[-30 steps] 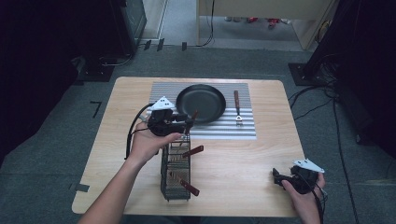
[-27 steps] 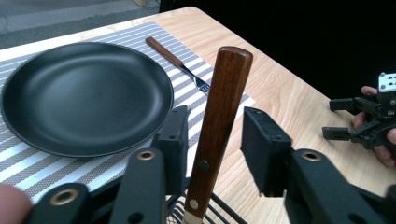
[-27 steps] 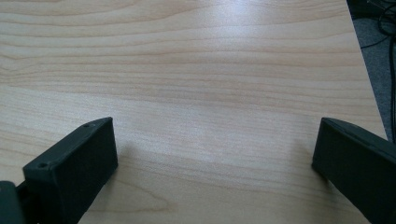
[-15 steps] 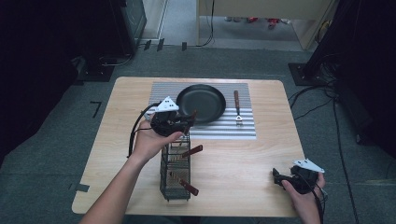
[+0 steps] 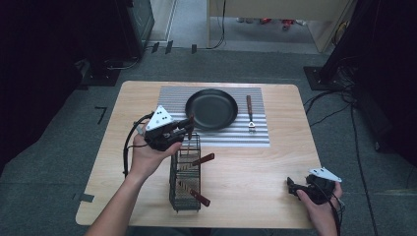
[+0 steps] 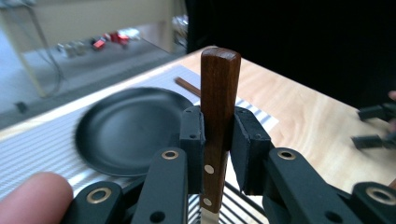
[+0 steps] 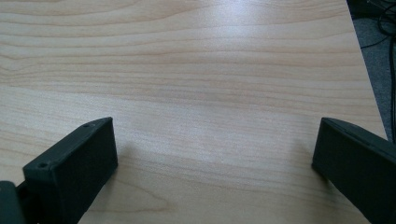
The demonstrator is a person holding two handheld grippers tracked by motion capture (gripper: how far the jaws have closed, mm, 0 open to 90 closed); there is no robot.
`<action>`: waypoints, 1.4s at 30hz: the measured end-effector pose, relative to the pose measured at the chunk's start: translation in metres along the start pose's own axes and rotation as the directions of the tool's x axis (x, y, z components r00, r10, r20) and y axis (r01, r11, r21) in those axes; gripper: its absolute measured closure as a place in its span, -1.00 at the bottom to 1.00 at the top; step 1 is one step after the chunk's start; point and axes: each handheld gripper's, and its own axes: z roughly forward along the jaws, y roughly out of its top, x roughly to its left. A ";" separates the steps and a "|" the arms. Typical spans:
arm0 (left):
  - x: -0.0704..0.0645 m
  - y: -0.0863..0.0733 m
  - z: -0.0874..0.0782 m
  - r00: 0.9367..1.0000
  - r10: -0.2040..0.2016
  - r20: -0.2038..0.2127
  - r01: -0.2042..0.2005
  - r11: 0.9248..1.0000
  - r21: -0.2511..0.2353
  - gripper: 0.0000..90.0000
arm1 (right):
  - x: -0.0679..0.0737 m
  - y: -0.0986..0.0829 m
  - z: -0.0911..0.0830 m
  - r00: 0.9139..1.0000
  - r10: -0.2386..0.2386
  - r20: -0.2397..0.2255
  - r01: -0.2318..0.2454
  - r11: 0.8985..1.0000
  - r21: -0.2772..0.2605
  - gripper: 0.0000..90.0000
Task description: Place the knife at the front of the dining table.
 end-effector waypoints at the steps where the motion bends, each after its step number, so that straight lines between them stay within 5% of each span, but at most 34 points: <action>1: 0.001 0.000 -0.003 1.000 -0.008 -0.012 0.007 1.000 -0.010 0.70 | 0.000 0.000 0.000 1.000 0.000 0.000 0.000 1.000 0.000 -1.00; 7: 0.010 0.004 -0.021 0.995 -0.098 -0.037 0.094 0.992 -0.087 0.70 | 0.000 0.000 0.000 1.000 0.000 0.000 0.000 1.000 0.000 -1.00; 15: 0.019 0.024 -0.051 0.978 -0.191 -0.079 0.169 0.960 -0.225 0.70 | 0.000 0.000 0.000 1.000 0.000 0.000 0.000 1.000 0.000 -1.00; 16: 0.021 0.029 -0.058 0.975 -0.204 -0.087 0.176 0.951 -0.255 0.70 | 0.000 0.000 0.000 1.000 0.000 0.000 0.000 1.000 0.000 -1.00; 35: 0.035 0.057 -0.086 0.949 -0.262 -0.174 0.176 0.900 -0.398 0.70 | 0.000 0.000 0.000 1.000 0.000 0.000 0.000 1.000 0.000 -1.00; 39: 0.039 0.060 -0.084 0.943 -0.265 -0.202 0.165 0.898 -0.407 0.70 | 0.000 0.000 0.000 1.000 0.000 0.000 0.000 1.000 0.000 -1.00; 42: 0.041 0.061 -0.079 0.937 -0.247 -0.247 0.133 0.905 -0.403 0.71 | 0.000 0.000 0.000 1.000 0.000 0.000 0.000 1.000 0.000 -1.00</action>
